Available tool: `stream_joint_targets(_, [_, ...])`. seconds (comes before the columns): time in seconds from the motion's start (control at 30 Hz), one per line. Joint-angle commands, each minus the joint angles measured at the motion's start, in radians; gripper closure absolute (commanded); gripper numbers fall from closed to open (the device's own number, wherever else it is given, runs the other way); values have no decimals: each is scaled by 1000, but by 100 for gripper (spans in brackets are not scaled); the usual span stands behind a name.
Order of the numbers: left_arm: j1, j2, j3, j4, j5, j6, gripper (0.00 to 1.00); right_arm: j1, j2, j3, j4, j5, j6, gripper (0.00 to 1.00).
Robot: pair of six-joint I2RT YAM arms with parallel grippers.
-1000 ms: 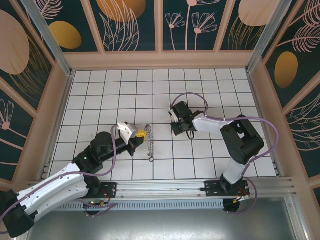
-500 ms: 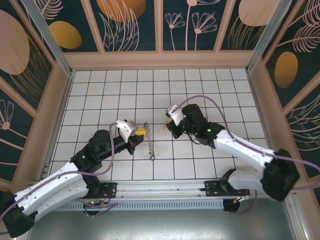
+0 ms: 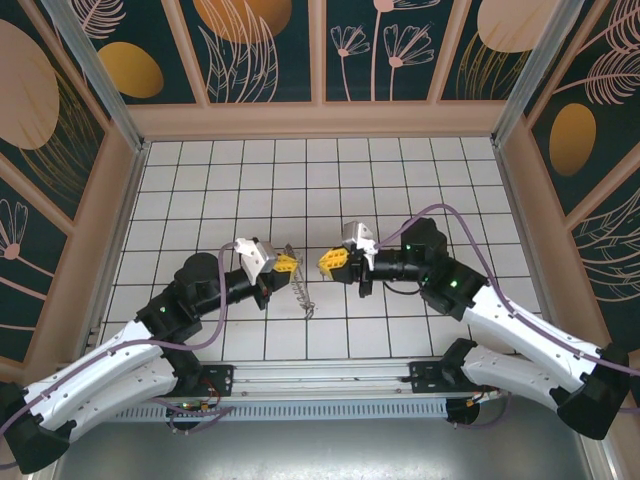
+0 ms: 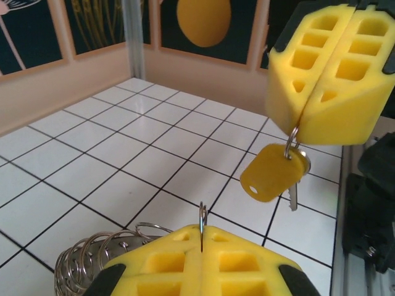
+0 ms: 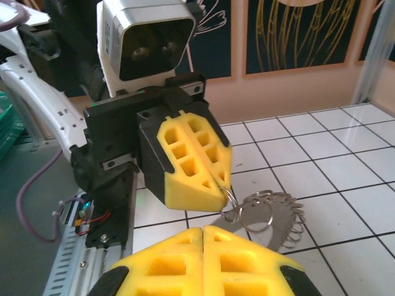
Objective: Put the keys on the keyring
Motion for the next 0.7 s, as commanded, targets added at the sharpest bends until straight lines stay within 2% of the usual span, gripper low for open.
stream_joint_targets(0.0, [-1,8,32,56,79,28,100,38,19,20,10,-17,-31,100])
stream_joint_targets(0.2, [0,30,37,61,104,36,100,58,47,24,25,-14,-40,100])
stream_joint_targets(0.67, [-1,43,34,73,135,37,100,63,100,27,50,88,-25,100])
